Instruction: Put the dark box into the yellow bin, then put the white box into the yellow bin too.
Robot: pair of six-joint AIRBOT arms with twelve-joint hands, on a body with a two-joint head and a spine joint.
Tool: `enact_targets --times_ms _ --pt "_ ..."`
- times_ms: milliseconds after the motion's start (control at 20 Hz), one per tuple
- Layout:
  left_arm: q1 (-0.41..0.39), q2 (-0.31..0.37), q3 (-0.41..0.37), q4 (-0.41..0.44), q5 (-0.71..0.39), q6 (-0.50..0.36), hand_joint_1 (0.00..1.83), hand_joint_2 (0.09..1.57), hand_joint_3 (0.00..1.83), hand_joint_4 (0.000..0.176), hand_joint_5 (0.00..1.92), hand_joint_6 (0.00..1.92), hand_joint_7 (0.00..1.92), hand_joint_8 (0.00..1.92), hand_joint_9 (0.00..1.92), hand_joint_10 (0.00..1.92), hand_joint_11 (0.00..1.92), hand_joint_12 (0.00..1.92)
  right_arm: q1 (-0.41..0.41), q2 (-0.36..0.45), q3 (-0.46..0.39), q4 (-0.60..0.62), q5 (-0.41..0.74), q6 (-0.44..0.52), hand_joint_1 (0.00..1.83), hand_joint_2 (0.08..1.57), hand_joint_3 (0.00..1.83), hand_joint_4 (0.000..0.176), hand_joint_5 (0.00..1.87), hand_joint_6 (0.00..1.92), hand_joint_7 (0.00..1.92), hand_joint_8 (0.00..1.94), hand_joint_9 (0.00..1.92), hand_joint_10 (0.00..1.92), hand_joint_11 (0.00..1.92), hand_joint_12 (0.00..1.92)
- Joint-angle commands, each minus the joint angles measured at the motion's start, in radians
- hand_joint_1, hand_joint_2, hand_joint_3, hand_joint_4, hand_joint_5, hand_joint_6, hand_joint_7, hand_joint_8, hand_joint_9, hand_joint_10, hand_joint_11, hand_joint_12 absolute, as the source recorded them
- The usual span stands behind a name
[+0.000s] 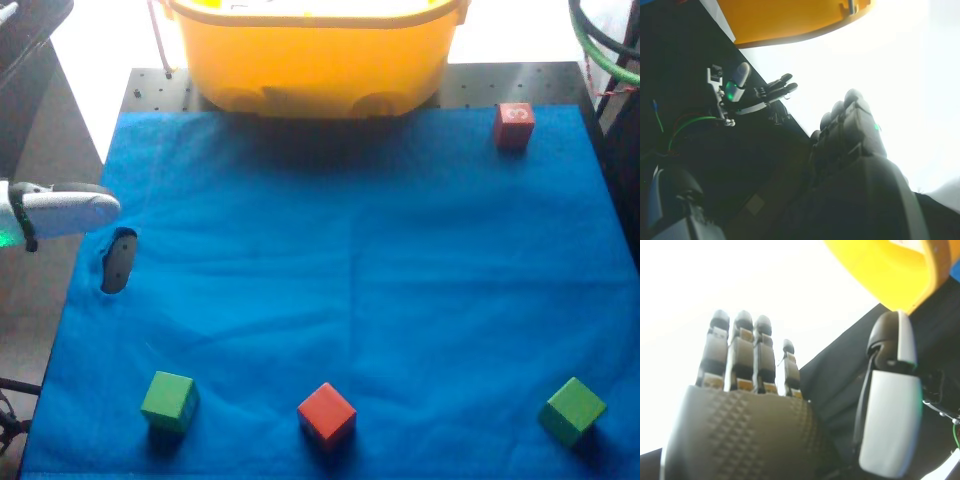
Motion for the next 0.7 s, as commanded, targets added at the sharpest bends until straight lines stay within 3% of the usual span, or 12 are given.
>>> enact_targets --times_ms 0,50,100,200,300,450,500,550,600,650 --pt "-0.008 0.022 0.000 -0.039 -0.124 -0.003 0.79 0.73 0.00 0.050 0.00 0.00 0.07 0.00 0.06 0.00 0.04 0.03 0.026 0.014 -0.015 0.005 0.131 -0.001 0.78 0.82 0.00 0.176 0.00 0.00 0.30 0.00 0.31 0.02 0.19 0.07" --pt "-0.008 0.036 -0.005 -0.046 -0.128 -0.003 0.82 0.74 0.00 0.037 0.00 0.00 0.07 0.00 0.06 0.00 0.05 0.04 0.029 0.031 -0.032 0.005 0.136 -0.001 0.79 0.82 0.00 0.176 0.00 0.00 0.27 0.00 0.26 0.00 0.18 0.07" --pt "-0.008 0.049 -0.009 -0.052 -0.131 -0.003 0.82 0.74 0.00 0.045 0.00 0.00 0.06 0.00 0.06 0.00 0.05 0.04 0.031 0.051 -0.051 0.004 0.143 -0.001 0.80 0.82 0.00 0.176 0.00 0.00 0.24 0.00 0.23 0.00 0.16 0.06" --pt "-0.008 0.078 -0.021 -0.072 -0.144 -0.001 0.78 0.73 0.00 0.091 0.00 0.00 0.06 0.00 0.07 0.01 0.06 0.05 0.033 0.092 -0.087 0.004 0.161 -0.001 0.85 0.81 0.00 0.176 0.00 0.00 0.21 0.00 0.18 0.00 0.11 0.04" --pt "-0.007 0.110 -0.032 -0.085 -0.154 0.007 0.81 0.72 0.00 0.090 0.01 0.00 0.05 0.00 0.07 0.00 0.08 0.06 0.036 0.143 -0.138 0.003 0.187 -0.001 0.78 0.83 0.00 0.176 0.00 0.00 0.18 0.00 0.17 0.00 0.10 0.03" --pt "-0.007 0.163 -0.049 -0.097 -0.166 0.015 0.81 0.68 0.00 0.051 0.02 0.00 0.03 0.00 0.05 0.00 0.04 0.05 0.043 0.225 -0.216 -0.020 0.216 -0.001 0.80 0.82 0.00 0.176 0.00 0.00 0.21 0.01 0.17 0.01 0.09 0.03" --pt "-0.006 0.176 -0.050 -0.102 -0.166 0.015 0.82 0.68 0.00 0.054 0.03 0.01 0.04 0.01 0.06 0.01 0.05 0.06 0.051 0.255 -0.243 -0.041 0.217 -0.001 0.82 0.81 0.00 0.176 0.00 0.00 0.20 0.00 0.16 0.00 0.08 0.02" --pt "-0.006 0.184 -0.048 -0.104 -0.159 0.015 0.83 0.66 0.00 0.059 0.04 0.00 0.08 0.01 0.09 0.01 0.01 0.26 0.055 0.285 -0.271 -0.049 0.219 -0.001 0.86 0.78 0.00 0.176 0.00 0.00 0.18 0.00 0.14 0.00 0.03 0.00" --pt "-0.006 0.192 -0.045 -0.108 -0.159 0.014 0.86 0.64 0.00 0.053 0.05 0.00 0.09 0.00 0.09 0.01 0.00 0.28 0.056 0.325 -0.308 -0.056 0.232 -0.001 0.88 0.77 0.00 0.176 0.00 0.00 0.17 0.00 0.12 0.00 0.01 0.00" --pt "-0.006 0.203 -0.051 -0.111 -0.177 0.014 0.80 0.67 0.00 0.065 0.09 0.01 0.10 0.00 0.09 0.01 0.00 0.32 0.056 0.361 -0.342 -0.061 0.251 -0.001 0.89 0.80 0.00 0.176 0.00 0.00 0.14 0.00 0.05 0.00 0.00 0.00"
